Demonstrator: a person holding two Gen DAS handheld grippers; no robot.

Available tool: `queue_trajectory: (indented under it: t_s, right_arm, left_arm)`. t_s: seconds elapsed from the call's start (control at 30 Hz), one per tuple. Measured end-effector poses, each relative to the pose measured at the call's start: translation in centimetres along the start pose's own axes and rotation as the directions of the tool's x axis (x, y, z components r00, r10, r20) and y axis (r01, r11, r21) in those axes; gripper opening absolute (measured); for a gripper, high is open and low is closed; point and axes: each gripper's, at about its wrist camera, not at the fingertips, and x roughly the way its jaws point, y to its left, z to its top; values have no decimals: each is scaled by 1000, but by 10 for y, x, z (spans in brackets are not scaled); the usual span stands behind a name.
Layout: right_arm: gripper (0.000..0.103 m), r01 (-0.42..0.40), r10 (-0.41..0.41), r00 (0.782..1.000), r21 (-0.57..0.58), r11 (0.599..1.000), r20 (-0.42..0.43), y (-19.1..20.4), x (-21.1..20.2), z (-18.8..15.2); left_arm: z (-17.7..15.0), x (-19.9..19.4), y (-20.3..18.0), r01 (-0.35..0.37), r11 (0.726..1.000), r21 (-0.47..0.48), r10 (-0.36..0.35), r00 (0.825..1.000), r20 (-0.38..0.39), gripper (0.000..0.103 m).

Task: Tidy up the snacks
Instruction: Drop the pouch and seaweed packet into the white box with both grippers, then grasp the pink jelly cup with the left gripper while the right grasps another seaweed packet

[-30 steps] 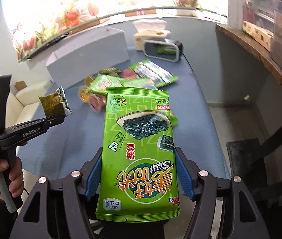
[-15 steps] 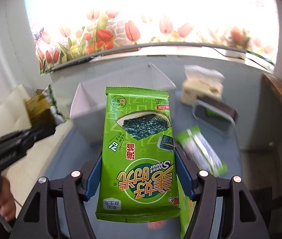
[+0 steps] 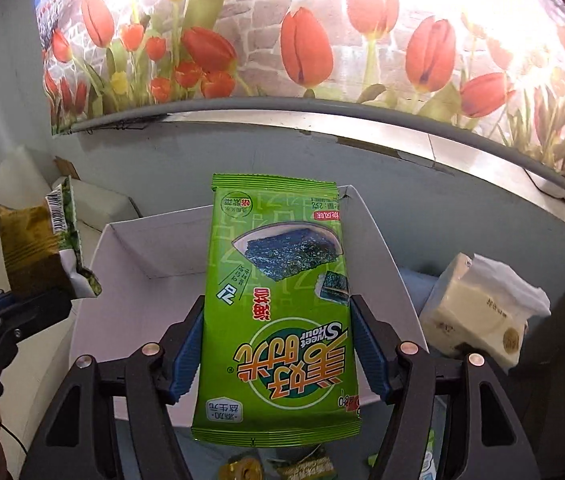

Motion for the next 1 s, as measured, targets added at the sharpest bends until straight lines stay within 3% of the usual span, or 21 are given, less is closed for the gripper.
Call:
queue_trajectory:
  t_s: [0.07, 0.1, 0.17, 0.23, 0.33, 0.5, 0.6, 0.7, 0.77, 0.83, 0.93, 1.0]
  right_arm:
    - [75, -9, 9, 1000, -6, 1000, -8, -1, 11, 5]
    - [86, -11, 10, 1000, -12, 1000, -18, -1, 16, 8]
    - [99, 23, -22, 1000, -31, 999, 10, 1, 21, 11]
    - [103, 48, -47, 999, -61, 997, 18, 3, 23, 9]
    - [103, 48, -47, 999, -68, 997, 17, 1, 19, 4]
    - [103, 68, -66, 996, -33, 997, 65, -12, -8, -19]
    - [103, 34, -33, 993, -5, 999, 112, -25, -37, -40]
    - [103, 30, -30, 987, 0, 1000, 156, -35, -71, -74]
    - [103, 74, -70, 984, -17, 997, 167, -38, -92, -104]
    - [103, 88, -90, 986, 22, 996, 141, -46, -108, -136]
    - [103, 20, -32, 993, 104, 994, 113, -62, -129, -192]
    - [103, 105, -112, 992, 116, 988, 52, -69, -129, -228]
  left_arm:
    - [4, 11, 8, -3, 1000, -9, 3, 1000, -13, 18]
    - [5, 16, 10, -5, 1000, -1, 5, 1000, -21, 20]
    - [6, 22, 9, -5, 1000, 18, 6, 999, -34, 42]
    - [6, 25, 11, -14, 1000, 19, 15, 999, -35, 102]
    - [3, 19, 18, 32, 999, -19, -32, 999, -8, 103]
    - [-5, 3, 16, -16, 1000, -12, 17, 999, 36, 103]
    - [-15, -13, 12, -10, 1000, 1, 10, 998, 60, 103]
    - [-30, -35, 7, -1, 1000, 19, -1, 996, 88, 103]
    - [-44, -48, 0, -4, 1000, 31, 2, 997, 78, 103]
    - [-63, -63, -10, 3, 998, 67, -9, 996, 83, 103]
    - [-96, -83, -28, -2, 994, 111, -7, 997, 81, 103]
    - [-116, -94, -40, 16, 991, 130, -25, 998, 64, 103]
